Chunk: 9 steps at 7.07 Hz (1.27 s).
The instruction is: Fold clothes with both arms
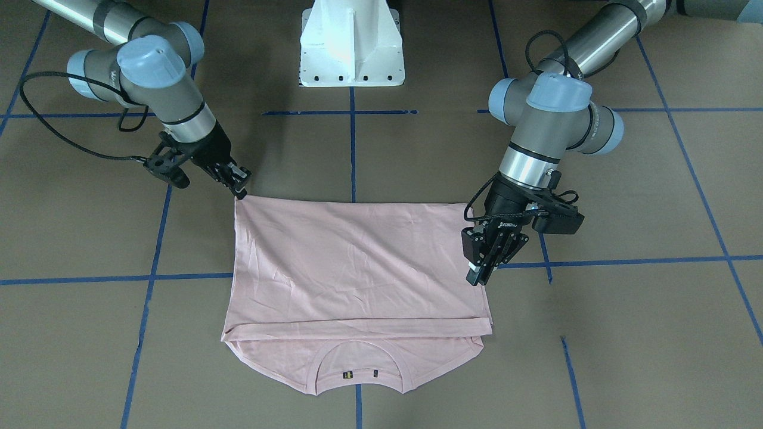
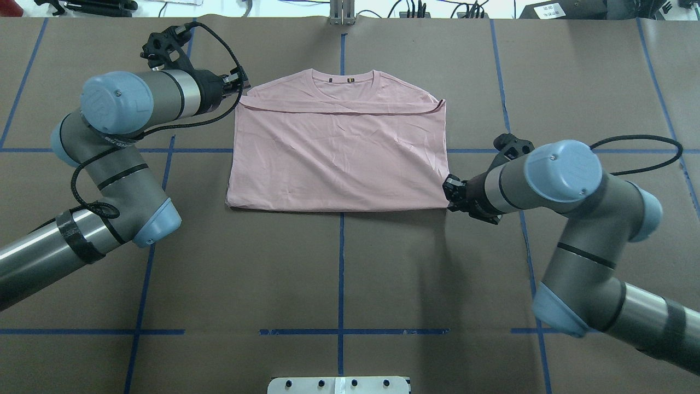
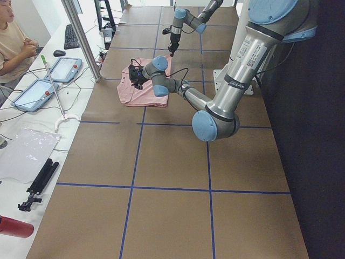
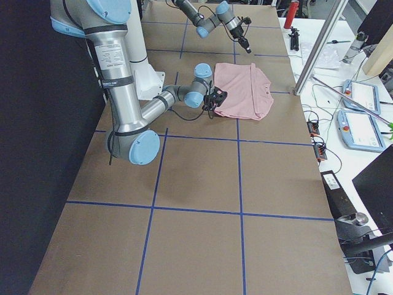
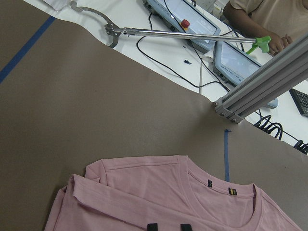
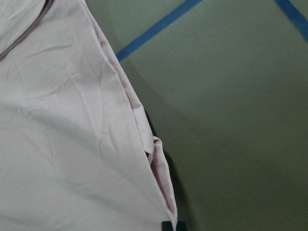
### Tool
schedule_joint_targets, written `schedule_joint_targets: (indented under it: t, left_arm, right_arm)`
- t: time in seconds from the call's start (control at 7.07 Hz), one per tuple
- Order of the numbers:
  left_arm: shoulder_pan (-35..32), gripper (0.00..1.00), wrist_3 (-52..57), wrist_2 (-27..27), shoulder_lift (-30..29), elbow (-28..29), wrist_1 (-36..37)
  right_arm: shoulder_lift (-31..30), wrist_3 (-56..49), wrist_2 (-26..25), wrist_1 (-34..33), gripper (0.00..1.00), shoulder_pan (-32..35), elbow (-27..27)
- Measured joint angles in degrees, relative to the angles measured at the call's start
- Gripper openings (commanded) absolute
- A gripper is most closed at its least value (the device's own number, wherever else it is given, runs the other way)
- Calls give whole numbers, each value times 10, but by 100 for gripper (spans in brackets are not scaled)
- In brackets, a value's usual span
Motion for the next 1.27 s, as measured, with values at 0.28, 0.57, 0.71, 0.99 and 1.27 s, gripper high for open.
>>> schedule_joint_targets:
  t: [0.28, 0.57, 0.71, 0.99, 1.27]
  left_arm:
    - [1, 30, -11, 0, -1, -2, 0]
    - [10, 30, -33, -3, -2, -19, 3]
    - [14, 32, -43, -10, -1, -33, 5]
    - [19, 34, -71, -73, 5, -65, 7]
    - [46, 47, -141, -164, 48, -147, 42]
  right_arm:
    - [-112, 30, 46, -1, 0, -45, 141]
    - [-162, 133, 103, -1, 99, -112, 213]
    - [-172, 185, 110, -1, 100, -157, 230]
    - [-173, 254, 82, -1, 100, -210, 237]
    - [-140, 251, 62, -1, 100, -130, 229]
